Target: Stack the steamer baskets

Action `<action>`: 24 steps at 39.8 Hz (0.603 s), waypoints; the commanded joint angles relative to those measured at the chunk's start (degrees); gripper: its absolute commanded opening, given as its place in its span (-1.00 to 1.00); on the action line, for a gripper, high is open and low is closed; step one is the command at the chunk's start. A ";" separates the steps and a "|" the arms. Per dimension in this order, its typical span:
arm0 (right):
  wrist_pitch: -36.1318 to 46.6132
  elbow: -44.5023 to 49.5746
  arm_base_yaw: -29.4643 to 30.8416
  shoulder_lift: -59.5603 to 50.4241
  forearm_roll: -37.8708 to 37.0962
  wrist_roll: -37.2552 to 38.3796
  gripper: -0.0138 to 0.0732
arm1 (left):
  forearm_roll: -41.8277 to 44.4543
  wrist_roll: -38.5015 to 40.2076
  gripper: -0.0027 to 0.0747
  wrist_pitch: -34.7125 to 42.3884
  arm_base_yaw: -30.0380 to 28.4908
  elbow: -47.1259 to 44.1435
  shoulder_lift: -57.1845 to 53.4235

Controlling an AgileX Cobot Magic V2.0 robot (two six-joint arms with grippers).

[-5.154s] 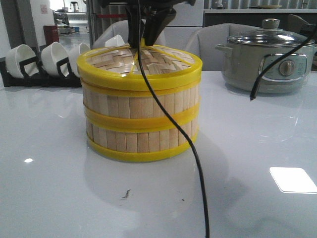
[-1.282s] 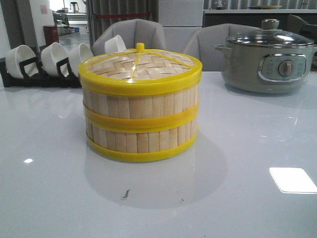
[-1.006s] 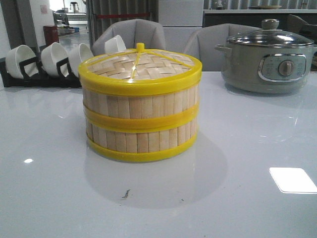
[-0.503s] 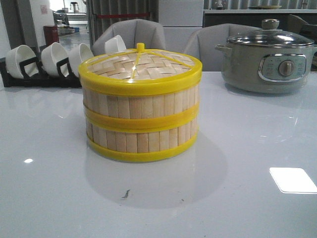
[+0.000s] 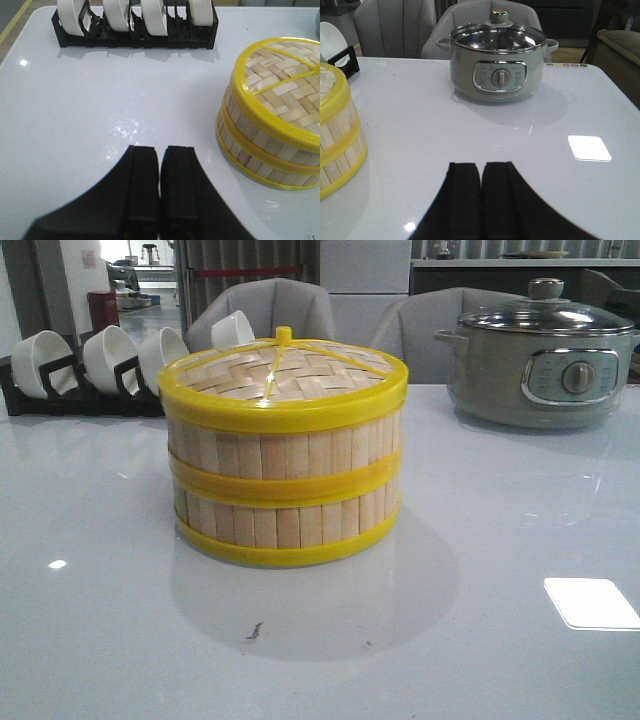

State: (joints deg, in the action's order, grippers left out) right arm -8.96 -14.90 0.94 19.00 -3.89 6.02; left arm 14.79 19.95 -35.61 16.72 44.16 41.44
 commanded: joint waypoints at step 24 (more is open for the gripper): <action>5.48 -1.81 0.31 0.19 -0.45 -0.63 -0.53 | 3.85 0.73 -0.71 9.64 -2.02 -0.05 -5.40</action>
State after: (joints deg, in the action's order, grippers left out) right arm -8.92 -14.90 0.94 19.00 -3.89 6.02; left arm 17.12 19.95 -33.41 15.74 43.30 38.24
